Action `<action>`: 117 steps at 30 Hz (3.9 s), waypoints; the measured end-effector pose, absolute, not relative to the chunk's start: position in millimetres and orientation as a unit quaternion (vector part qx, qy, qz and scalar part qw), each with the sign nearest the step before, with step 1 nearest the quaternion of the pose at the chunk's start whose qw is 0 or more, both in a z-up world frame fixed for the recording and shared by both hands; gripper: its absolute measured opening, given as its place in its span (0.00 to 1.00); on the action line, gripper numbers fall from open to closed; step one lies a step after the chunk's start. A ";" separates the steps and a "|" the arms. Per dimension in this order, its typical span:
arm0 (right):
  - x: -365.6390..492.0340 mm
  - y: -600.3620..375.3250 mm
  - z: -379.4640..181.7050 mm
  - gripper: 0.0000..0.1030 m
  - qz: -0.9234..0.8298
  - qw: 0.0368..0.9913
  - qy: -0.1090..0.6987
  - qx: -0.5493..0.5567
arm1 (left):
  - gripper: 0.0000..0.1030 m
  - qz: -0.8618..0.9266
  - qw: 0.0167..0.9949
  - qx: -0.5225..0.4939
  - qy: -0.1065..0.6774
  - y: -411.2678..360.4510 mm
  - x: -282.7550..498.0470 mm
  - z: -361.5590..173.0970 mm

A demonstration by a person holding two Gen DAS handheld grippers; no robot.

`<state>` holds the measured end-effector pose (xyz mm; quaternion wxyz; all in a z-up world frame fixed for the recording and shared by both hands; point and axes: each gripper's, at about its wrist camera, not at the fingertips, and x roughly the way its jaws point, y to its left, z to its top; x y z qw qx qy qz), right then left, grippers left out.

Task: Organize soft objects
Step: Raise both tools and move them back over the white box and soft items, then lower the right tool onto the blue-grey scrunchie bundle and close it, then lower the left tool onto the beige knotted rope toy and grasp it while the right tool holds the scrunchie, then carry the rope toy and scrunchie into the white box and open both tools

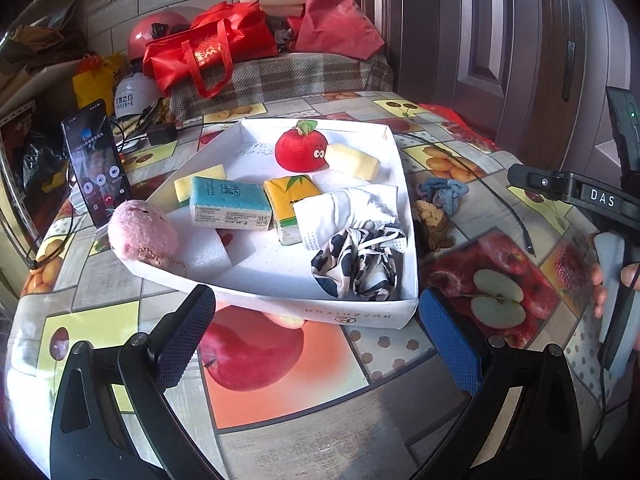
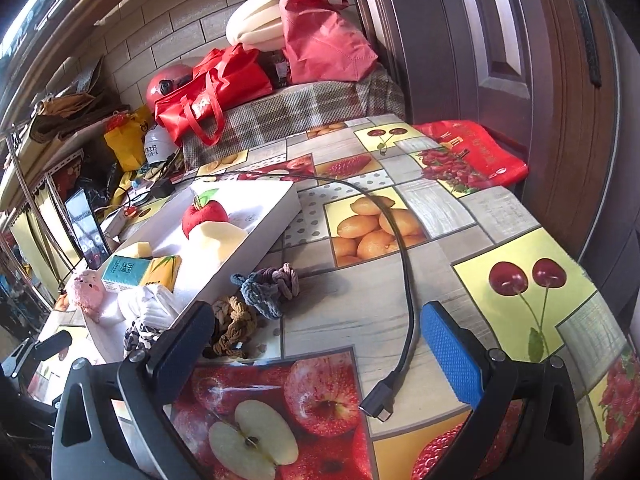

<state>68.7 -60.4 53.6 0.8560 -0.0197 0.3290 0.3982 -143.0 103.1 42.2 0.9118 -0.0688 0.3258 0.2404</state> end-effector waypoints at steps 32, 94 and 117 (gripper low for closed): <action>88.9 -63.3 43.7 0.24 0.391 0.858 0.330 -0.038 | 0.94 0.082 0.938 0.006 0.338 60.1 -56.9 68.7; 87.8 -140.4 55.3 0.27 0.359 0.884 0.292 0.070 | 0.98 -0.029 0.911 -0.021 0.411 19.6 13.1 15.0; 79.7 -134.7 64.4 0.27 0.373 0.880 0.288 0.069 | 0.32 0.032 0.912 0.085 0.401 -6.9 4.6 7.5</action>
